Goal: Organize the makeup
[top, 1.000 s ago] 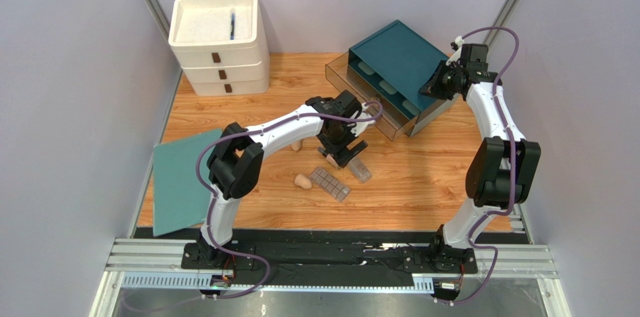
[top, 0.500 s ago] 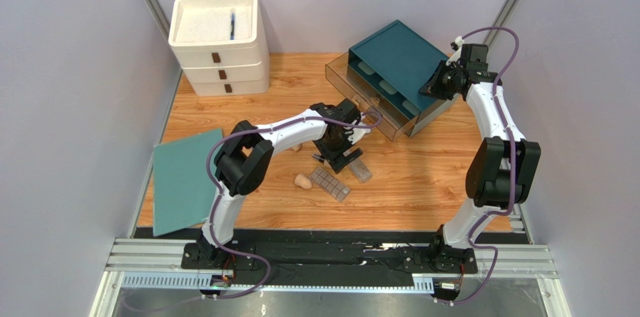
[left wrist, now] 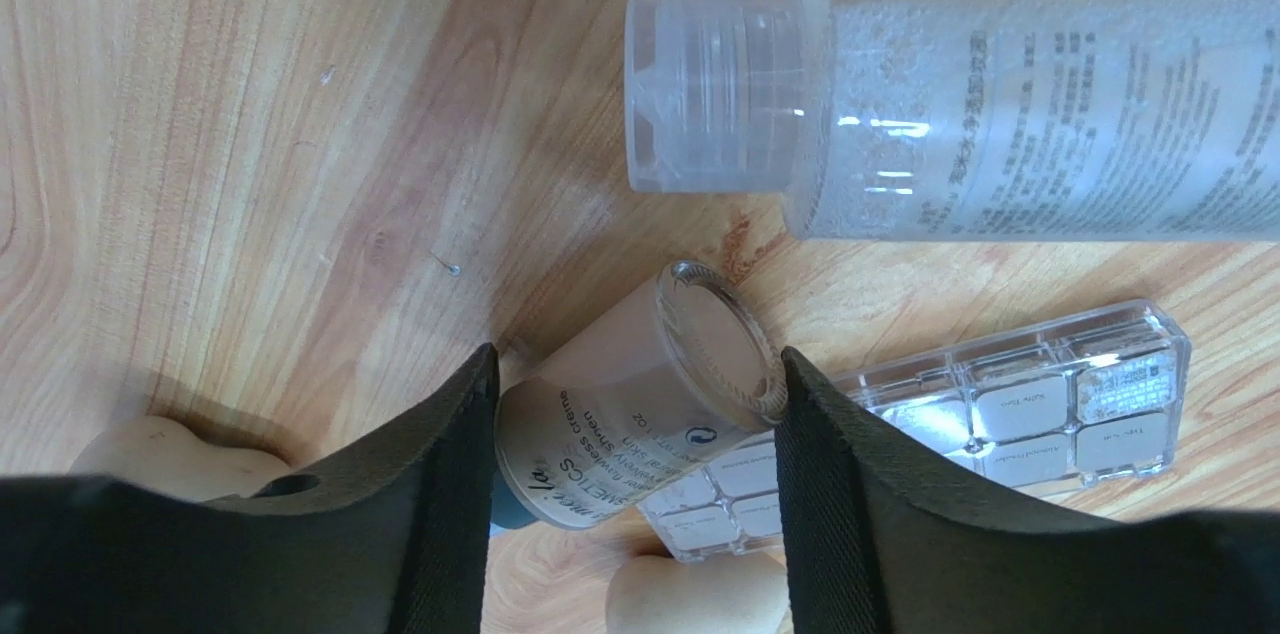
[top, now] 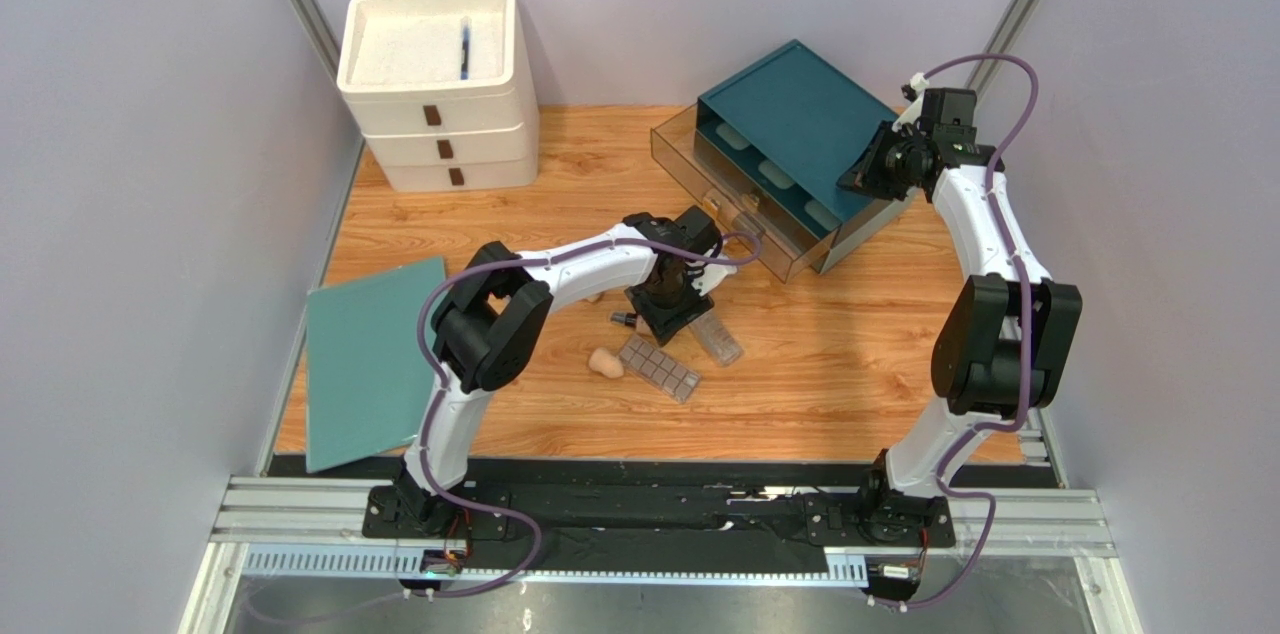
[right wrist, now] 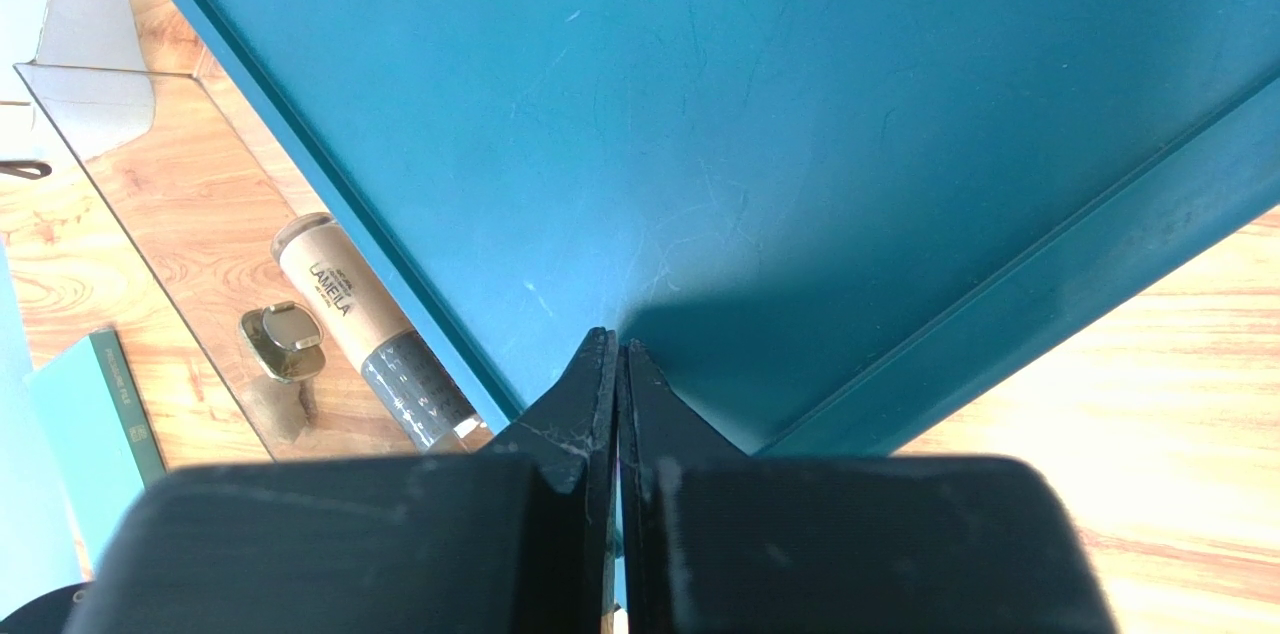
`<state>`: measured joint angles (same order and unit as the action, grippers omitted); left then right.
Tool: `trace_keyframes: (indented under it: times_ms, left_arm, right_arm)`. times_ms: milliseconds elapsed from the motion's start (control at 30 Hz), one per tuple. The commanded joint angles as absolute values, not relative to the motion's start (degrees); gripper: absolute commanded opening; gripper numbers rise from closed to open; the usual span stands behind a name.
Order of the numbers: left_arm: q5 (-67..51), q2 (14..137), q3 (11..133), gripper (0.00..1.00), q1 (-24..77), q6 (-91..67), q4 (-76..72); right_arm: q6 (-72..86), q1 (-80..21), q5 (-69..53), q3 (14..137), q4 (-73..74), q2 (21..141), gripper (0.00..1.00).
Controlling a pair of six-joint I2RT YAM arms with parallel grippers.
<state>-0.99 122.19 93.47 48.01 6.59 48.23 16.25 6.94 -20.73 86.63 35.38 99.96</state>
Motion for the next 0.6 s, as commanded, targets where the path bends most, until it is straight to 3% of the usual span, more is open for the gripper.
trace_keyframes:
  times_ms: [0, 567]
  left_arm:
    - [-0.6, 125.0, 94.8, 0.01, 48.3, 5.6, 49.9]
    - [4.8, 117.2, 104.8, 0.00, 48.2, 1.8, 52.0]
  right_arm:
    - [14.4, 6.8, -17.8, 83.8, 43.4, 101.3, 0.00]
    - [14.6, 6.6, -18.5, 83.5, 42.9, 101.3, 0.00]
